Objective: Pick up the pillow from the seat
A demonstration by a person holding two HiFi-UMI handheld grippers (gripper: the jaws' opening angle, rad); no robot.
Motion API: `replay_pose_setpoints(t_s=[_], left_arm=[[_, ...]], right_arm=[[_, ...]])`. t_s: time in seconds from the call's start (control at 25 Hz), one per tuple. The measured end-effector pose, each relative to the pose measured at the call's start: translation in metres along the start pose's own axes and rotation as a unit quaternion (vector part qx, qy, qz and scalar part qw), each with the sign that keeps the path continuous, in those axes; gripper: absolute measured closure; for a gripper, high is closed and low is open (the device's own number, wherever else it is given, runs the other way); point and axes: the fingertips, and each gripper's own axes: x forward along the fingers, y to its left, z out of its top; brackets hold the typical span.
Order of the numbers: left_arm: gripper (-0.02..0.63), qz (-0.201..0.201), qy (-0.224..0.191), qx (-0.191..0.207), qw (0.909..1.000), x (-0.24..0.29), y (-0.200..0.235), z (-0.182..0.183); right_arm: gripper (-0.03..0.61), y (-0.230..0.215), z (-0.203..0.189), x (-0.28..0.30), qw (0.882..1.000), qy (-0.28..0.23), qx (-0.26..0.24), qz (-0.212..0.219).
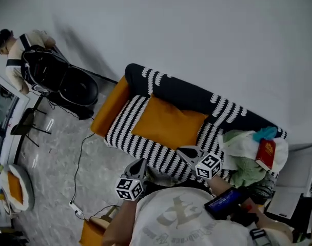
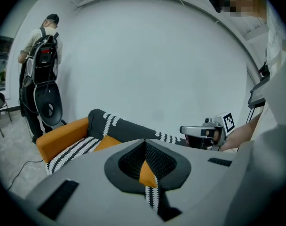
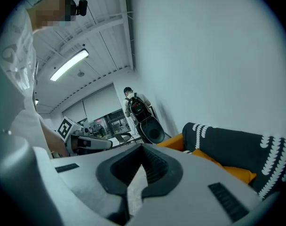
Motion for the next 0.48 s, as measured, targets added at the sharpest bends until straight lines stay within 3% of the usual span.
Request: replay_pose_setpoints(t_s=[0.48], left_arm=[[0.603, -0.062, 0.017, 0.03, 0.9975, 0.06, 0.062, 0.059]], right_arm=[[0.565, -0.038, 0.029, 0.029, 0.996, -0.02, 0.004, -0.092]])
